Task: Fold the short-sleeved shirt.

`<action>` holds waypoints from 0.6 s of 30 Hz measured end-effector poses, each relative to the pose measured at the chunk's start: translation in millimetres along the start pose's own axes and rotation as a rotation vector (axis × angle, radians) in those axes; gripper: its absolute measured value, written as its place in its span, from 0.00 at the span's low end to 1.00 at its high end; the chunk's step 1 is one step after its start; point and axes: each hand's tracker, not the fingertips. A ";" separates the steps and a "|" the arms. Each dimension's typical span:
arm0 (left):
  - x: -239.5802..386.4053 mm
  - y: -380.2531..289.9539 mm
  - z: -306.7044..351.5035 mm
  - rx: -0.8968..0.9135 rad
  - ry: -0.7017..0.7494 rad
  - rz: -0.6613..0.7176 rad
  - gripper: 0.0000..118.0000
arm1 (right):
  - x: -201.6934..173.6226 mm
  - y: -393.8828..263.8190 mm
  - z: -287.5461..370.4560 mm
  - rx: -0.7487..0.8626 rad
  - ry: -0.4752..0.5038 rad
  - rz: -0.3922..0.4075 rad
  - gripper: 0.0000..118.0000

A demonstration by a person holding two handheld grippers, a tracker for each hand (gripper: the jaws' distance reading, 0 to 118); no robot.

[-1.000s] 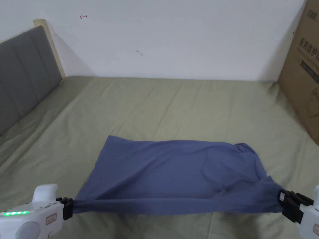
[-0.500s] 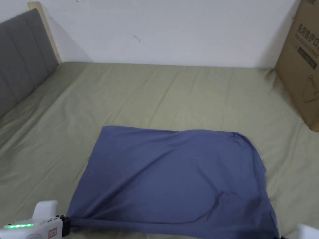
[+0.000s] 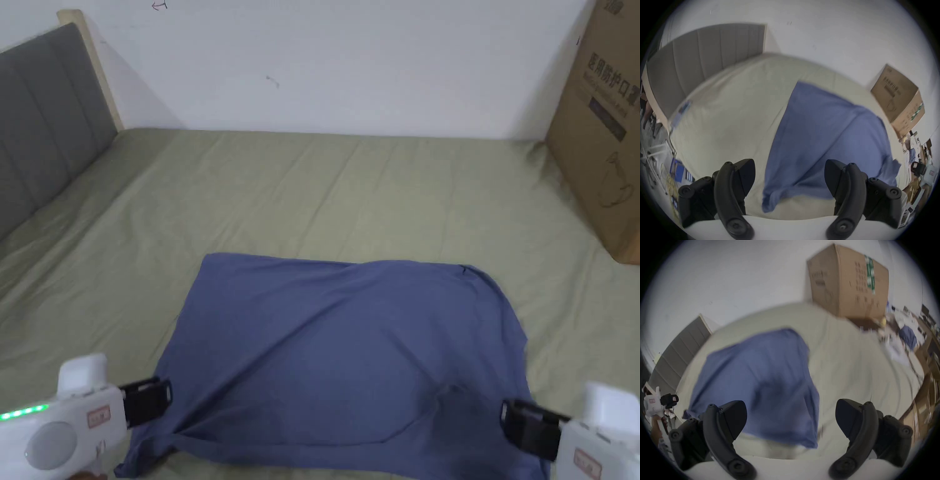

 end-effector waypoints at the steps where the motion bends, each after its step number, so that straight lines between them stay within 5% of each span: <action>1: 9.0 10.6 10.7 0.061 -0.009 -0.031 0.77 | -8.0 12.9 8.3 0.055 0.005 0.018 0.94; 9: 77.9 58.2 71.1 0.478 -0.073 -0.162 0.74 | -68.9 68.1 58.2 0.427 -0.002 0.123 0.93; 11: 89.4 59.1 75.1 0.515 -0.084 -0.183 0.56 | -79.3 70.9 63.1 0.476 -0.017 0.140 0.77; 13: 96.6 56.8 75.2 0.544 -0.114 -0.202 0.07 | -88.2 70.2 67.0 0.498 -0.042 0.152 0.26; 14: 99.2 55.2 74.4 0.542 -0.115 -0.199 0.00 | -90.3 70.1 66.7 0.504 -0.046 0.160 0.05; 18: 102.7 48.5 71.5 0.533 -0.159 -0.191 0.00 | -91.0 68.0 64.5 0.506 -0.045 0.161 0.00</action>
